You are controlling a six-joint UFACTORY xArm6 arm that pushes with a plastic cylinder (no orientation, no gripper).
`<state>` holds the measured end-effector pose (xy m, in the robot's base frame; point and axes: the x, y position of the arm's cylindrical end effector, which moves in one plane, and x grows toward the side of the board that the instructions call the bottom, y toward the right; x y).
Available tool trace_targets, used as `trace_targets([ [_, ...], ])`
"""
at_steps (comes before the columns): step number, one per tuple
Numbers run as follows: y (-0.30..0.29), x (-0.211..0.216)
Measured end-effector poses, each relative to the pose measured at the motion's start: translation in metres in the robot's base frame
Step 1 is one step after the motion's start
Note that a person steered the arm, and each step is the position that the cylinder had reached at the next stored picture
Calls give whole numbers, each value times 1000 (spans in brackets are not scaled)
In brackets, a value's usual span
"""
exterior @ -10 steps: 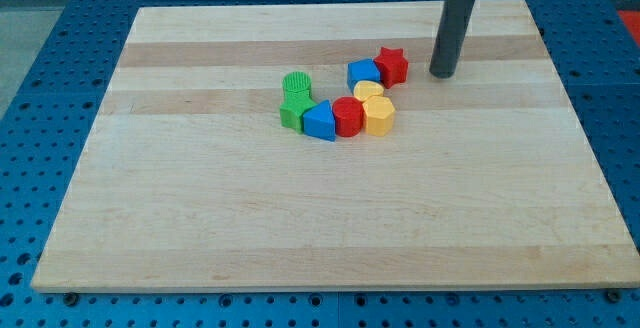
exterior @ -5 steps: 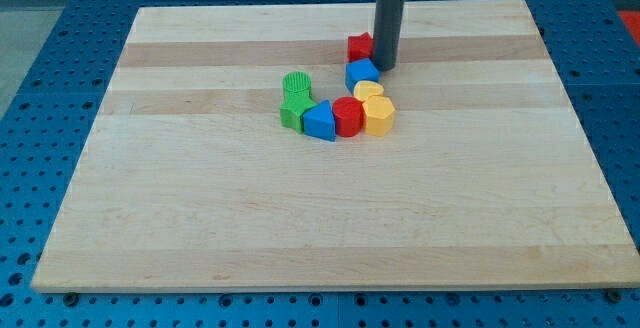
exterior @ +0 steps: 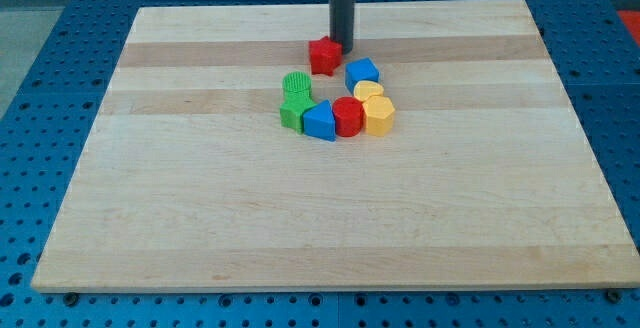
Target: Push the red star above the red circle
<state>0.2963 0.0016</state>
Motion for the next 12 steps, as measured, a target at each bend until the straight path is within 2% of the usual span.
trace_targets([
  [2,-4,-19],
  [5,-47,-20],
  [9,-10,11],
  [12,-6,29],
])
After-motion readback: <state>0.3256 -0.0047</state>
